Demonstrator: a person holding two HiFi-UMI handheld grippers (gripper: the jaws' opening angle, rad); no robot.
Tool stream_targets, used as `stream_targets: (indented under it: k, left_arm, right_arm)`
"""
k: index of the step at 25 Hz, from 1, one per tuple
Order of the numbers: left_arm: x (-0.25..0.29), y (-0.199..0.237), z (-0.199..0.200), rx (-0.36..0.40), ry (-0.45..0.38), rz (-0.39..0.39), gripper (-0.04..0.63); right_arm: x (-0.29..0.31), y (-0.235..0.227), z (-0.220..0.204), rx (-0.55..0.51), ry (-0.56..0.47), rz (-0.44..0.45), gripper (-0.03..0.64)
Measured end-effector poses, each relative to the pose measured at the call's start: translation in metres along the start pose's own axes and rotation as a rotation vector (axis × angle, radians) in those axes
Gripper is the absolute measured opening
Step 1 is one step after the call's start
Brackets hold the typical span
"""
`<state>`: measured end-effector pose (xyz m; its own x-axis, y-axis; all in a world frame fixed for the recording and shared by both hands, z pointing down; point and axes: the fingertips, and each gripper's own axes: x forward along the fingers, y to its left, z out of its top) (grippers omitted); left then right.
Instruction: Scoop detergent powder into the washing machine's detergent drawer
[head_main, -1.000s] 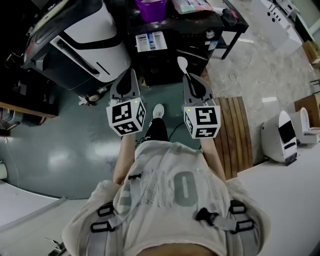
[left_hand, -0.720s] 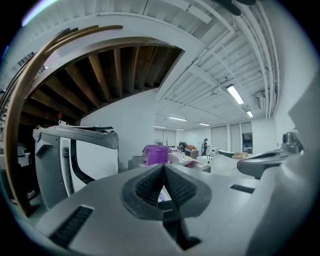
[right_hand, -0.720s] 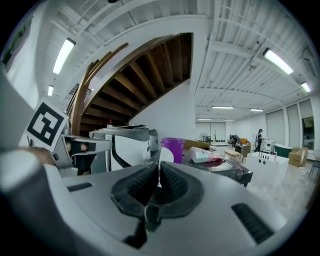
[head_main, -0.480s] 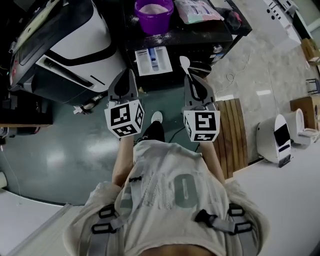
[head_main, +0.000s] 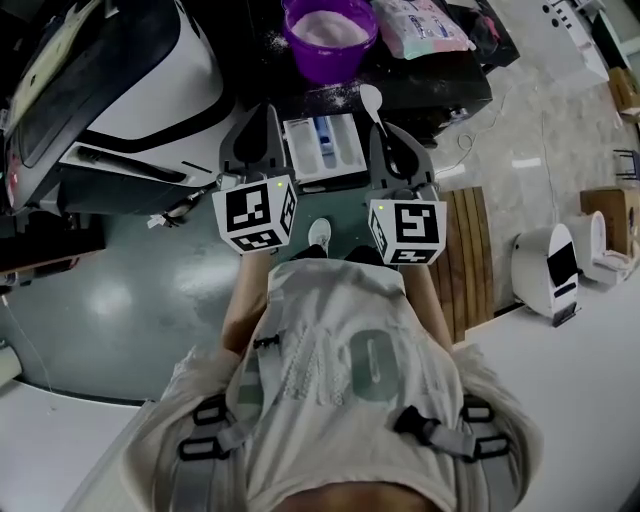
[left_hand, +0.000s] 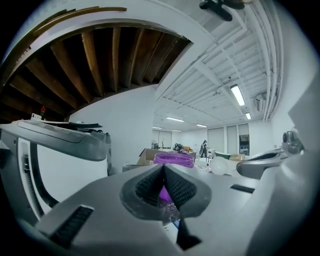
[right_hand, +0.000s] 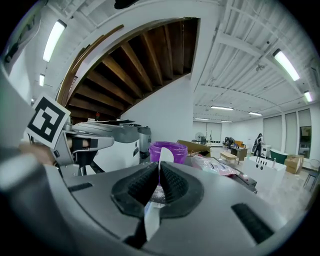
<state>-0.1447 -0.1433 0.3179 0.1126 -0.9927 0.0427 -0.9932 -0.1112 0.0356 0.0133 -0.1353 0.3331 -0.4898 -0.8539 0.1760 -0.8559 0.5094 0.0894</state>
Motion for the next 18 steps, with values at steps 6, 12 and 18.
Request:
stream_targets:
  k: [6,12,18]
  left_arm:
    - [0.022,0.006,-0.006,0.013,0.023,-0.002,0.021]
    - [0.036,0.008,-0.013,0.006,0.055,0.022,0.021]
    - [0.048,0.005,-0.012,0.014,0.058,0.054,0.021]
  right_arm:
    - [0.026,-0.005,0.000,0.022,0.005,0.003,0.003]
    - [0.044,-0.011,-0.004,0.032,0.016,0.043,0.002]
    - [0.057,-0.023,-0.009,0.038,0.026,0.077,0.003]
